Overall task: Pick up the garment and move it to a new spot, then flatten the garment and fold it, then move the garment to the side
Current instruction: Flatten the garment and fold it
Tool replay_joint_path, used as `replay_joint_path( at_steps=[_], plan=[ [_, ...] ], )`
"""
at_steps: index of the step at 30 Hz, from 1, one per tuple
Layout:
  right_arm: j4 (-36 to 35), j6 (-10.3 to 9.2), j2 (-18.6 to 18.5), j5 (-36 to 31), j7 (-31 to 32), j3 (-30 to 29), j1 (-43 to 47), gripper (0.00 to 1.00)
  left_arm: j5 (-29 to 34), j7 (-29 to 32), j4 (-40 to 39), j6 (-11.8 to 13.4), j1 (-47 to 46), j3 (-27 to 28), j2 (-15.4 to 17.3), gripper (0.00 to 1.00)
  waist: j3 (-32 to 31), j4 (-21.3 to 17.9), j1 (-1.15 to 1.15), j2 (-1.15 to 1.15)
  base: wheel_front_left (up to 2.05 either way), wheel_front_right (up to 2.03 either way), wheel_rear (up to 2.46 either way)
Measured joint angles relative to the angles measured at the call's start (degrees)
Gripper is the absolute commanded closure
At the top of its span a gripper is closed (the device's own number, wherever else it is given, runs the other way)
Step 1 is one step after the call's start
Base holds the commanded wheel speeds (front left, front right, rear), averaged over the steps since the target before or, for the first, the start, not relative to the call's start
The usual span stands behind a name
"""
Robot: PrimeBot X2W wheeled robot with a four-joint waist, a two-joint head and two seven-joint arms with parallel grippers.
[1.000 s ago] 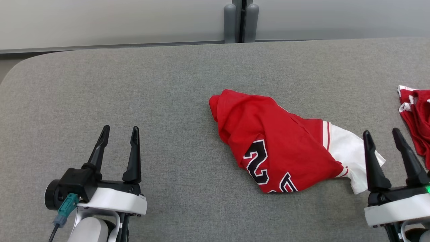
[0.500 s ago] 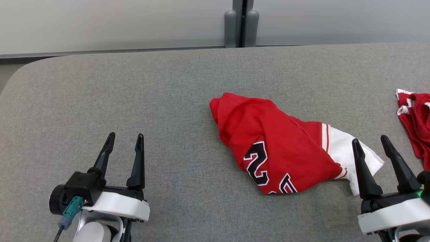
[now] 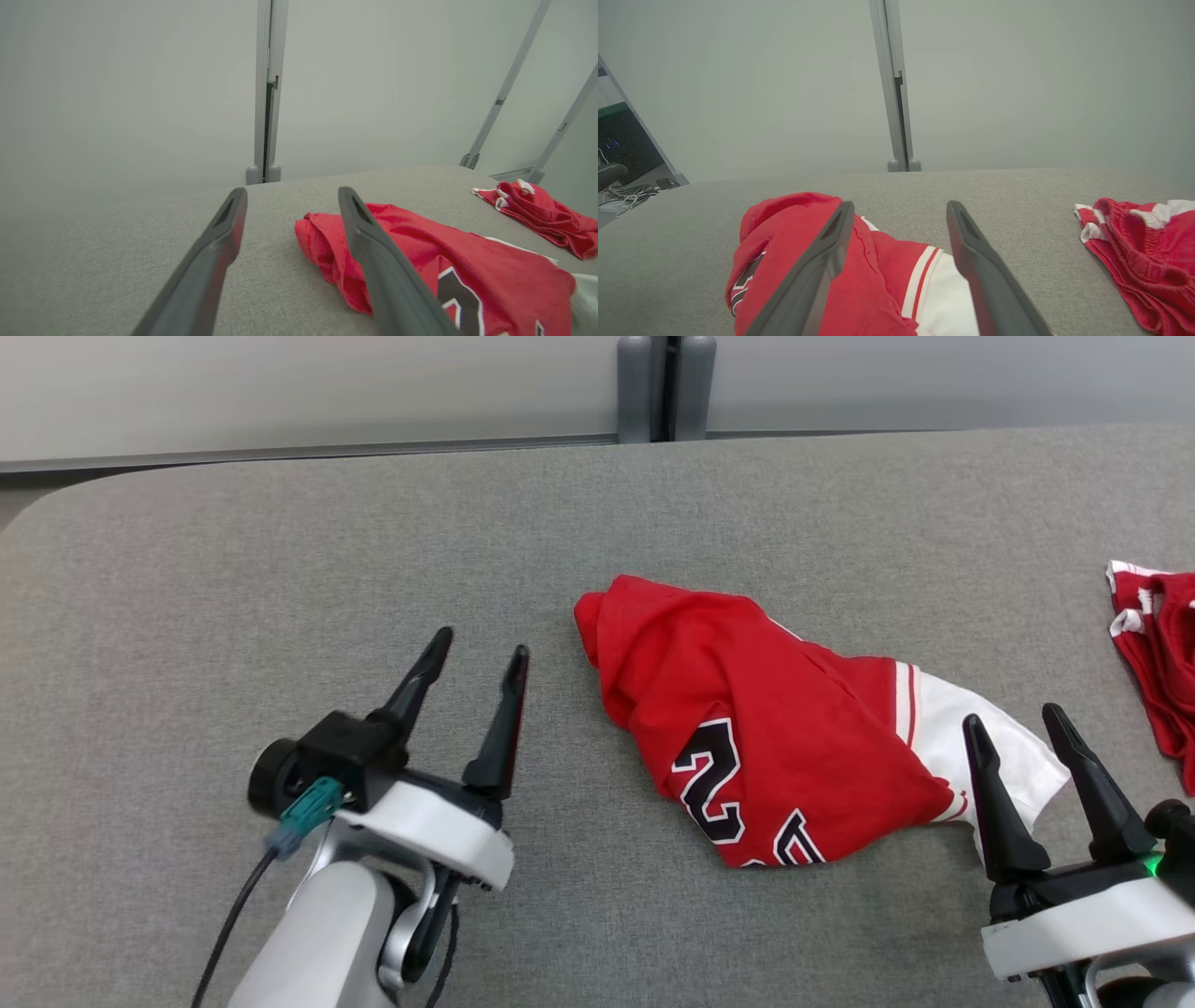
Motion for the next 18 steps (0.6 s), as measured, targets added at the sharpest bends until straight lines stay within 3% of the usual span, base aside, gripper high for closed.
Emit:
replay_joint_path(
  at_steps=[5, 13, 14, 15, 18],
  plan=[
    [0.29, 0.0, -0.2, 0.52, -0.03, 1.63, -1.96, 0.0, -1.94, 3.57, 8.16, -3.25, -7.79, -3.61, -2.59, 0.0, 2.36, -2.0, 0.0, 0.0, 0.0, 0.0, 0.0],
    [2.25, 0.0, 0.33, 1.11, -1.3, 2.94, -3.71, 0.0, -6.41, 5.91, 22.08, -4.77, -15.0, -5.04, -3.82, 0.03, 5.69, -5.28, 0.0, 0.0, 0.0, 0.0, 0.0],
    [2.49, 0.0, 0.38, 1.22, -1.56, 2.97, -3.87, 0.0, -7.43, 5.91, 23.34, -5.0, -15.51, -4.99, -3.91, 0.56, 6.04, -5.62, 0.0, 0.0, 0.0, 0.0, 0.0],
    [2.69, 0.0, 0.4, 1.22, -1.79, 2.91, -3.96, 0.0, -8.76, 5.9, 24.21, -5.44, -15.86, -5.05, -3.98, 1.0, 6.39, -5.86, 0.0, 0.0, 0.0, 0.0, 0.0],
    [3.49, 0.0, 0.45, 1.45, -2.45, 2.7, -4.02, 0.0, -10.28, 4.91, 26.15, -5.93, -16.73, -6.19, -4.05, 1.0, 7.09, -6.05, 0.0, 0.0, 0.0, 0.0, 0.0]
  ],
)
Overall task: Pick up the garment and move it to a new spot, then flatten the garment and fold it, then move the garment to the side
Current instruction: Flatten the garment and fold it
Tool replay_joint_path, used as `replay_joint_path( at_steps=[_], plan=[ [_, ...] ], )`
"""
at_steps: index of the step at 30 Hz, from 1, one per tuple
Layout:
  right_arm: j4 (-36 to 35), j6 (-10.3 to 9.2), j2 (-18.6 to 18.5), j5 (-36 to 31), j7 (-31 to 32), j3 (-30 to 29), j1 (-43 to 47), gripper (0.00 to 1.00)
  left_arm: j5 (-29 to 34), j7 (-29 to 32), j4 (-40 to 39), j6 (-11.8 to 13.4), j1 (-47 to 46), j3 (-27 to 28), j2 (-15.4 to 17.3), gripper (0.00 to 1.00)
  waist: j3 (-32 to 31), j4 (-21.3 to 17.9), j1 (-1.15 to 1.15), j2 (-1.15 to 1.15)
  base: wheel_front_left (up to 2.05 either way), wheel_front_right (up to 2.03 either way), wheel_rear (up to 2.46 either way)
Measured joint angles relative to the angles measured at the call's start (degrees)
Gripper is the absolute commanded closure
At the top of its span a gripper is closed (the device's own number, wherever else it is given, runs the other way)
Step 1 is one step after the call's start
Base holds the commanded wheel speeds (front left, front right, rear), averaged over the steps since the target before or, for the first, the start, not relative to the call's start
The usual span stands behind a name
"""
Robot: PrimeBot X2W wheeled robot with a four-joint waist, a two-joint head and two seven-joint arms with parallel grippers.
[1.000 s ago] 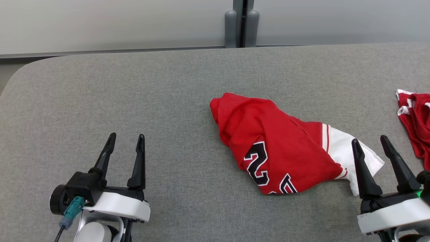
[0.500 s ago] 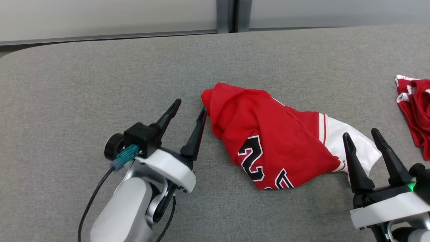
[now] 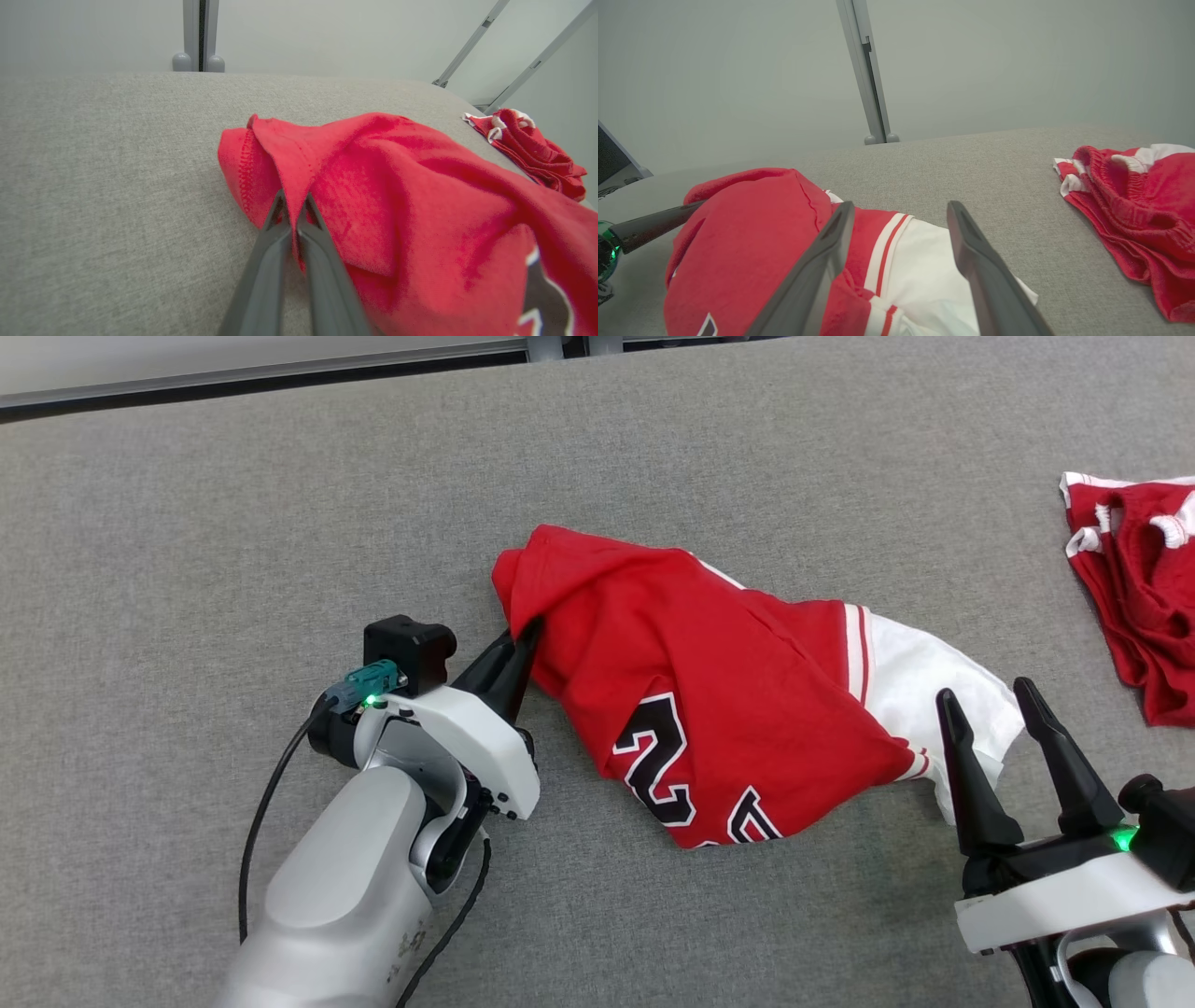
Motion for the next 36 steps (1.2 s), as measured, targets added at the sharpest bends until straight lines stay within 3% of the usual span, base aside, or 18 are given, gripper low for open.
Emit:
replay_joint_path(
  at_steps=[5, 11, 19, 28, 29, 30, 31, 36],
  plan=[
    [0.76, 0.0, 0.12, 0.2, -0.35, -0.51, -0.3, 0.0, 1.13, -5.12, -0.78, -0.26, -0.44, -1.23, 0.54, 1.0, -0.18, 0.96, 0.0, 0.0, 0.0, 0.0, 0.0],
    [1.08, 0.0, -0.02, 0.49, -0.4, -1.45, -0.18, 0.0, 5.16, -7.75, -9.38, 2.08, 5.26, -2.74, 5.67, 1.0, -0.81, 3.08, 0.0, 0.0, 0.0, 0.0, 0.0],
    [0.94, 0.0, -0.15, 0.59, 0.48, -2.35, 0.65, 0.0, 6.66, -1.57, -22.17, 5.6, 19.28, -6.75, 10.74, 1.0, -1.4, 5.88, 0.0, 0.0, 0.0, 0.0, 0.0],
    [0.76, 0.0, -0.08, 0.59, 1.44, -2.71, 1.03, 0.0, 6.58, 1.53, -23.43, 8.71, 26.77, -9.13, 11.32, 1.0, -2.02, 6.39, 0.0, 0.0, 0.0, 0.0, 0.0],
    [0.7, 0.0, -0.07, 0.58, 1.46, -2.86, 1.15, 0.0, 6.5, 0.94, -23.26, 9.15, 27.0, -8.93, 11.0, 0.71, -2.07, 6.42, 0.0, 0.0, 0.0, 0.0, 0.0],
    [0.63, 0.0, 0.0, 0.56, 1.48, -2.97, 1.24, 0.0, 6.23, 0.31, -23.12, 9.47, 27.27, -8.64, 10.61, 0.05, -2.15, 6.44, 0.0, 0.0, 0.0, 0.0, 0.0],
    [0.53, 0.0, 0.05, 0.45, 1.51, -3.14, 1.27, 0.0, 5.89, -0.37, -22.94, 9.71, 27.46, -8.36, 10.23, 0.0, -2.23, 6.46, 0.0, 0.0, 0.0, 0.0, 0.0],
    [-0.49, 0.0, 0.25, -0.55, 1.54, -4.02, 2.05, 0.0, 5.32, -7.14, -23.13, 11.91, 27.59, -5.12, 9.07, 0.0, -3.17, 6.45, 0.0, 0.0, 0.0, 0.0, 0.0]
  ],
)
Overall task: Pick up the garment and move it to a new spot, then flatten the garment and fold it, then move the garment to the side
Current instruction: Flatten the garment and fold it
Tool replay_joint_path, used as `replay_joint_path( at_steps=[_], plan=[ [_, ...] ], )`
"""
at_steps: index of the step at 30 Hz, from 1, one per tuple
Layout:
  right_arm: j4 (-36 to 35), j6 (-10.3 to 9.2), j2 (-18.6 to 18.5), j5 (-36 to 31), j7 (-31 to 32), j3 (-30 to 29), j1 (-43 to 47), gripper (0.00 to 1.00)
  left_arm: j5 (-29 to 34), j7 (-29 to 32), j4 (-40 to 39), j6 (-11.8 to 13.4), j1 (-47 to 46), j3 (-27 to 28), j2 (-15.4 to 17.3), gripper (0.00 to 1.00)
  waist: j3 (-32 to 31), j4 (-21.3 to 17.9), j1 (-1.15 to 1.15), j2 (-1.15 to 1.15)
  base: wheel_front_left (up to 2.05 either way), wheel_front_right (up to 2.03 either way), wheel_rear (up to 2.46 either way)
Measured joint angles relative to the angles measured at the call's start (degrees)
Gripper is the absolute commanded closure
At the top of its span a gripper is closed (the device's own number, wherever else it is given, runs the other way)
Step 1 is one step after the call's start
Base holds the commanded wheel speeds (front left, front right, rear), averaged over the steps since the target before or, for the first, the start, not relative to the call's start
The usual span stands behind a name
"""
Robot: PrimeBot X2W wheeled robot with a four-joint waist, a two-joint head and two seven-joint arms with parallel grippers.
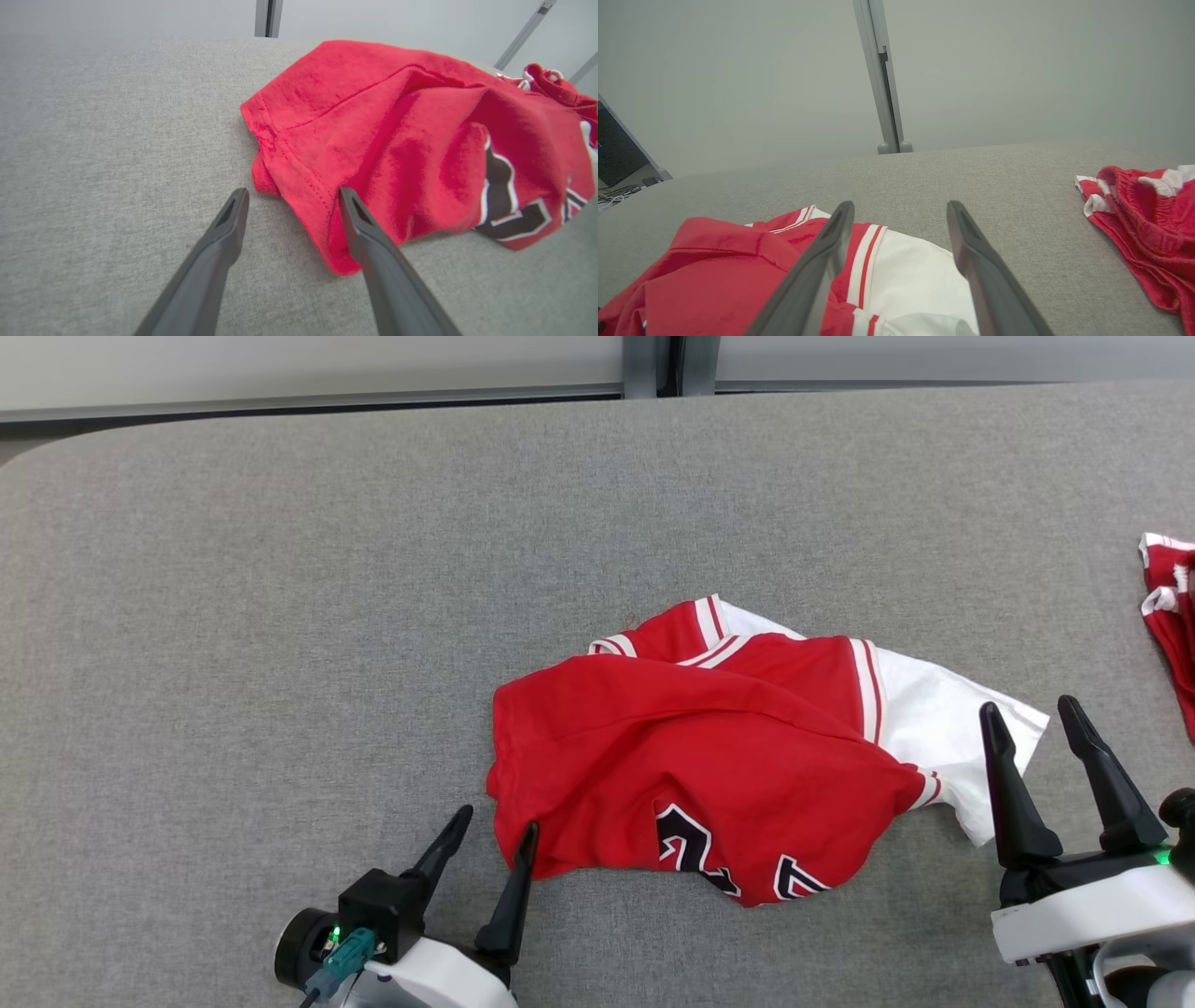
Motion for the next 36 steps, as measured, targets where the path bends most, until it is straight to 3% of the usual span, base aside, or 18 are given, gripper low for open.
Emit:
replay_joint_path(
  at_steps=[10, 20, 24, 36],
  plan=[
    [-2.47, 0.0, 0.25, -1.18, 1.2, -1.29, 1.58, 0.0, -1.77, -3.48, -4.92, 1.32, 1.24, 7.86, -2.32, 0.0, -3.55, 0.27, 0.0, 0.0, 0.0, 0.0, 0.0],
    [-3.25, 0.0, 0.07, -2.45, 2.14, -1.46, 3.98, 0.0, 1.54, -3.65, -9.53, 2.69, 0.97, 16.95, -1.41, 0.0, -7.19, 0.26, 0.0, 0.0, 0.0, 0.0, 0.0],
    [-3.48, 0.0, 0.08, -2.49, 2.59, -1.05, 4.78, 0.0, 2.11, -3.66, -9.17, 2.65, 1.5, 18.02, 0.1, 0.0, -8.36, 0.02, 0.0, 0.0, 0.0, 0.0, 0.0],
    [-3.86, 0.0, 0.08, -2.08, 2.94, -0.9, 5.0, 0.0, 2.43, -3.65, -7.71, 1.92, 2.06, 18.26, 0.43, 0.0, -8.36, -0.26, 0.0, 0.0, 0.0, 0.0, 0.0]
  ],
)
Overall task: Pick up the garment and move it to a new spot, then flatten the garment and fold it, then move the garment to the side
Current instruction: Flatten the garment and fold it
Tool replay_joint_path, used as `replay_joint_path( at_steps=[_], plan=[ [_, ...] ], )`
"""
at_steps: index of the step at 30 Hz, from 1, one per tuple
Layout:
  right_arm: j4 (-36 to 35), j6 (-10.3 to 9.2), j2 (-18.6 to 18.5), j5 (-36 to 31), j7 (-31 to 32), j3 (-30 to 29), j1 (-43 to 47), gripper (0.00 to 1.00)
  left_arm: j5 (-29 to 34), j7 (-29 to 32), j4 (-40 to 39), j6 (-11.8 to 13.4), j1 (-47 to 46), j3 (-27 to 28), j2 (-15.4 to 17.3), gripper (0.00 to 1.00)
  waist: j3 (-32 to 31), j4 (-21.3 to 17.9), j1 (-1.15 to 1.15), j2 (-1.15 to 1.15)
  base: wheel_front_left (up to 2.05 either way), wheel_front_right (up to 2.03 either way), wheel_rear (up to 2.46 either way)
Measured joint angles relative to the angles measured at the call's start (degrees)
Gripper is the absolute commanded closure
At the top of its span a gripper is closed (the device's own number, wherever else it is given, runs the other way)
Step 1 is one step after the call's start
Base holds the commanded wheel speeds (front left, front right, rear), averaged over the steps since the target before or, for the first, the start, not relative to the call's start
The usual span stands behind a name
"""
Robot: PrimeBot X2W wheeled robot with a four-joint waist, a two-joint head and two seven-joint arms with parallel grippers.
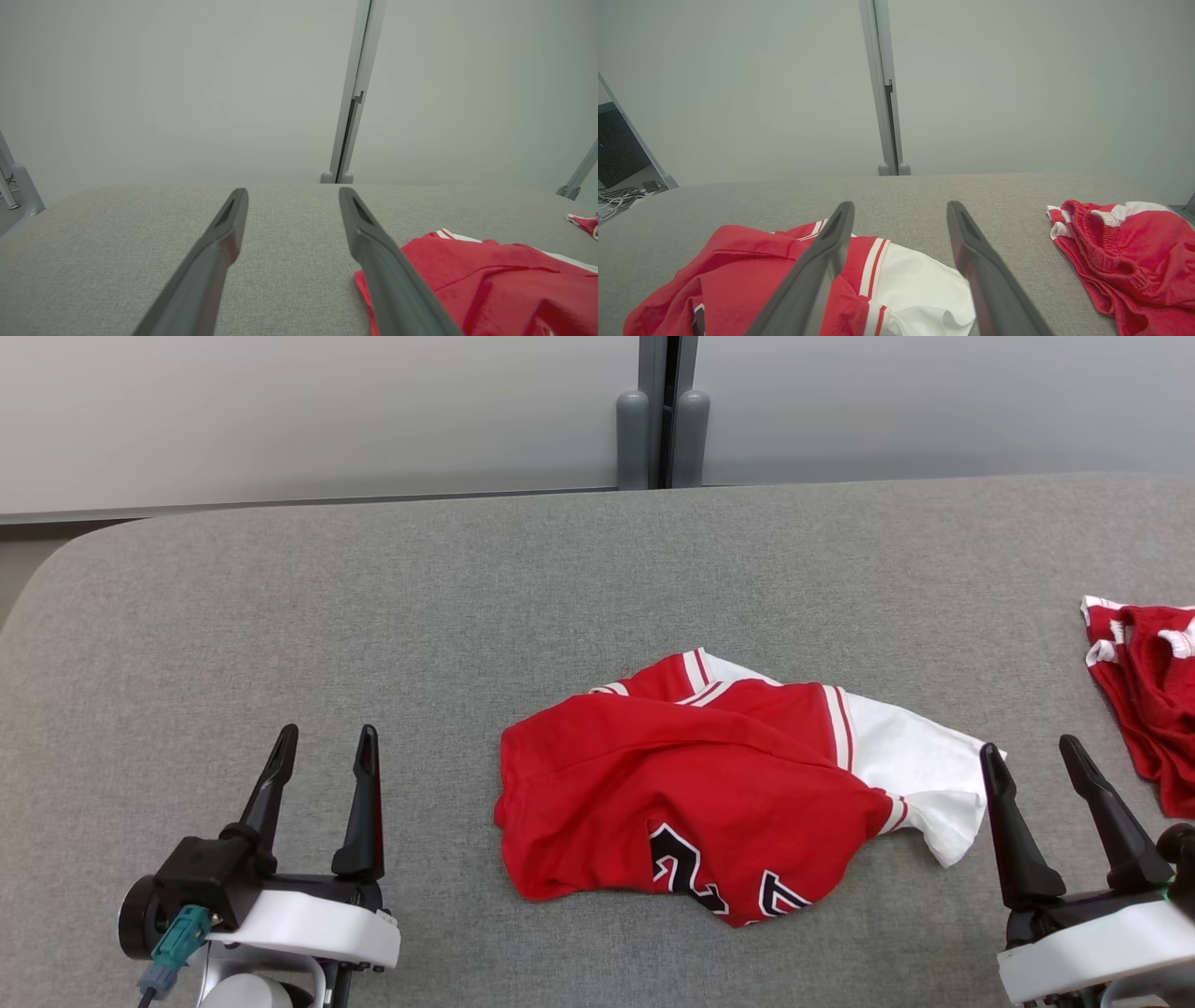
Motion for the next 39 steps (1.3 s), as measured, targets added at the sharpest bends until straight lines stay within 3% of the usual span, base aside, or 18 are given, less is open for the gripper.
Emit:
replay_joint_path(
  at_steps=[9, 20, 25, 26, 27, 29, 30, 39],
  plan=[
    [-0.05, 0.0, 0.1, 0.22, -0.01, 0.11, -0.42, 0.0, 1.4, 0.55, 0.09, -0.37, -2.65, -1.6, -0.07, 0.0, 1.08, 0.43, 0.0, 0.0, 0.0, 0.0, 0.0],
    [1.15, 0.0, -0.02, 1.27, -0.3, 2.31, -2.84, 0.0, -3.75, 12.45, 13.94, -7.91, -10.93, -8.24, -4.88, 0.0, 5.79, -1.06, 0.0, 0.0, 0.0, 0.0, 0.0],
    [1.86, 0.0, 0.0, 1.76, -0.65, 2.48, -3.76, 0.0, -5.68, 14.27, 18.79, -9.36, -12.77, -8.94, -6.06, 0.02, 7.34, -2.33, 0.0, 0.0, 0.0, 0.0, 0.0],
    [2.08, 0.0, 0.0, 1.77, -0.93, 2.49, -3.79, 0.0, -5.69, 13.96, 19.36, -9.49, -13.08, -8.91, -6.06, 0.11, 7.57, -2.53, 0.0, 0.0, 0.0, 0.0, 0.0],
    [2.21, 0.0, 0.01, 1.79, -1.04, 2.52, -3.87, 0.0, -5.7, 13.92, 19.92, -9.62, -13.32, -8.87, -6.04, 0.4, 7.73, -2.69, 0.0, 0.0, 0.0, 0.0, 0.0],
    [2.49, 0.0, 0.01, 1.8, -1.11, 2.38, -3.95, 0.0, -5.77, 13.32, 20.7, -9.78, -13.71, -8.87, -6.06, 0.83, 7.96, -2.91, 0.0, 0.0, 0.0, 0.0, 0.0],
    [2.67, 0.0, 0.0, 1.86, -1.11, 2.33, -3.98, 0.0, -5.78, 13.27, 20.95, -9.91, -13.92, -8.87, -6.04, 1.0, 8.04, -2.96, 0.0, 0.0, 0.0, 0.0, 0.0],
    [2.82, 0.0, 0.13, 2.11, -1.96, 1.63, -4.38, 0.0, -5.78, 11.96, 21.34, -10.4, -14.07, -9.8, -5.55, 1.0, 8.05, -2.39, 0.0, 0.0, 0.0, 0.0, 0.0]
  ],
)
